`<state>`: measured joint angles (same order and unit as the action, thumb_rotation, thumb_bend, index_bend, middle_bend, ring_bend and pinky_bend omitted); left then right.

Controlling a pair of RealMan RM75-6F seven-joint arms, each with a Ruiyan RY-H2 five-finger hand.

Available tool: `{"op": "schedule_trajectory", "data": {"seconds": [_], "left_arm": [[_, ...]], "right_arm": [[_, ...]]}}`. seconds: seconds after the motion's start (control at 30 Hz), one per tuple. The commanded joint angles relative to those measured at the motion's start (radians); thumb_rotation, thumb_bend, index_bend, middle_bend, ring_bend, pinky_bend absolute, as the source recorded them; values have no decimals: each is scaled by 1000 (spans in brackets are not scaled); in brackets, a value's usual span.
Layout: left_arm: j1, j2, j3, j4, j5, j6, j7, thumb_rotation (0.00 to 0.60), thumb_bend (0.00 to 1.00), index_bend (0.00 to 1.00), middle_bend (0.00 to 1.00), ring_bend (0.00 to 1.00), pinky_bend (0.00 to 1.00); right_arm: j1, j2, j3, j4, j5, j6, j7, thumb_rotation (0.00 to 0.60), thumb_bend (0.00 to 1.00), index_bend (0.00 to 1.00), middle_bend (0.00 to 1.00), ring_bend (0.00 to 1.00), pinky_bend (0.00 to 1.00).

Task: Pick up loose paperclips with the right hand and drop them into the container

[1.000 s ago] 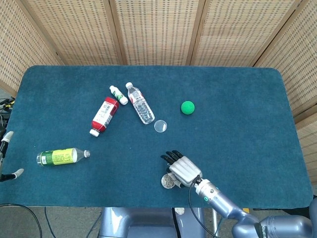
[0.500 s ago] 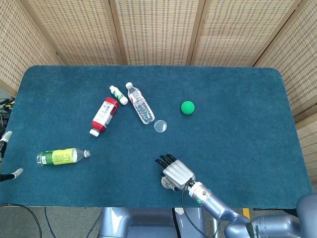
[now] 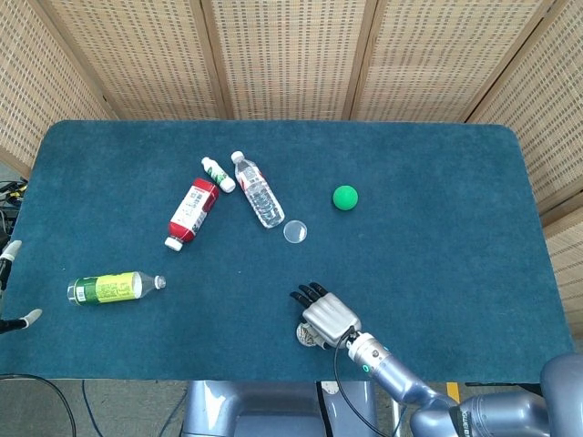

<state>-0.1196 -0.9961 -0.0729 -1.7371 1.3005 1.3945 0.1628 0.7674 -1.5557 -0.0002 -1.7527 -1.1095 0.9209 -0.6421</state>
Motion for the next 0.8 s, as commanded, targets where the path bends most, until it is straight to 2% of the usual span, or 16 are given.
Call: {"op": "schedule_trajectory", "data": {"seconds": [0.03, 0.17, 0.27, 0.63, 0.8], "left_arm": [[1, 0, 0, 0, 2, 2, -1, 600, 0, 0, 0, 0, 0], [1, 0, 0, 1, 2, 2, -3, 600, 0, 0, 0, 0, 0], [0, 0, 0, 2, 2, 0, -3, 600, 0, 0, 0, 0, 0], [1, 1, 0, 1, 3, -1, -4, 600, 0, 0, 0, 0, 0], [1, 2, -1, 0, 4, 2, -6, 600, 0, 0, 0, 0, 0]], "right_arm": [[1, 1, -1, 1, 1, 3, -3, 600, 333, 649, 87, 0, 83], [3, 6, 0, -1, 0, 1, 2, 600, 305, 560, 87, 0, 83], [4, 10, -1, -4, -2, -1, 8, 600, 235, 473, 87, 0, 83], [-1, 22, 9, -24, -21, 18, 33, 600, 223, 460, 87, 0, 83], [-17, 102, 41, -93, -70, 77, 66, 600, 223, 460, 87, 0, 84]]}}
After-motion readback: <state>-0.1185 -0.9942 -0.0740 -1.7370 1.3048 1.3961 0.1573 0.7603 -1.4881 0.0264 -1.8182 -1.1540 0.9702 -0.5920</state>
